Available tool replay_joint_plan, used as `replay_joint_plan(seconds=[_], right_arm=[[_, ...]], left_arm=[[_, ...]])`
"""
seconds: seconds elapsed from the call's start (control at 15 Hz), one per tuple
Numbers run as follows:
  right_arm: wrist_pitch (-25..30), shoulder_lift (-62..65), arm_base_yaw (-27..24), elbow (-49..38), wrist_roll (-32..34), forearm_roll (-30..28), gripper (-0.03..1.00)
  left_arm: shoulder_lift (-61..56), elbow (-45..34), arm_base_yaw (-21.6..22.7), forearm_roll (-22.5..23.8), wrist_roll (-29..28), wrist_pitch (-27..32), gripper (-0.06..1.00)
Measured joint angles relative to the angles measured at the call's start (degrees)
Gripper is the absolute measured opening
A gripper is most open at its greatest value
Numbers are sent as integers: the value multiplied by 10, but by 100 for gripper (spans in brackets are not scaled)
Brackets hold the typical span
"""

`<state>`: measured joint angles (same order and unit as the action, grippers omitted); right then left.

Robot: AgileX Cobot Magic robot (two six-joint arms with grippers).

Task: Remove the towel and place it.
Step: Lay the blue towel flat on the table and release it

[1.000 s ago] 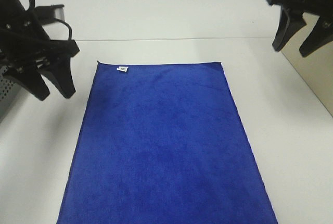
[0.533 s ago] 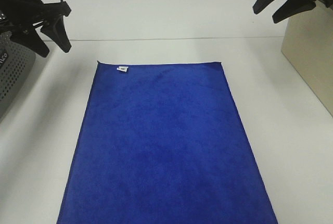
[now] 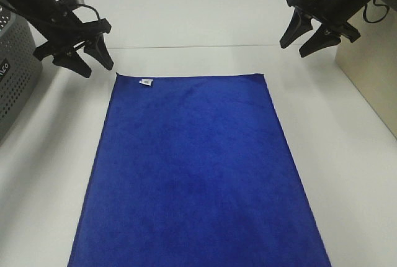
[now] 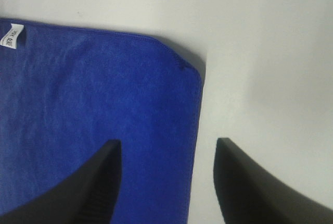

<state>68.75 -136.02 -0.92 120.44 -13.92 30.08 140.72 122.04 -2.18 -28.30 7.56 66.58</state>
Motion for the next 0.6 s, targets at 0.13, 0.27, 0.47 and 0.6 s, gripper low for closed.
replay_joint_plan(seconds=[0.13, 0.27, 0.47, 0.6], right_arm=[[-6, -29, 0, 22, -1, 0, 54], [-8, -57, 0, 42, -3, 0, 54], [-20, -99, 1, 76, -4, 5, 54], [-28, -119, 7, 87, -5, 3, 54]], left_arm=[[21, 9, 0, -5, 0, -37, 55], [36, 9, 0, -5, 0, -66, 55], [57, 10, 0, -8, 11, -81, 55], [69, 10, 0, -17, 18, -90, 55]])
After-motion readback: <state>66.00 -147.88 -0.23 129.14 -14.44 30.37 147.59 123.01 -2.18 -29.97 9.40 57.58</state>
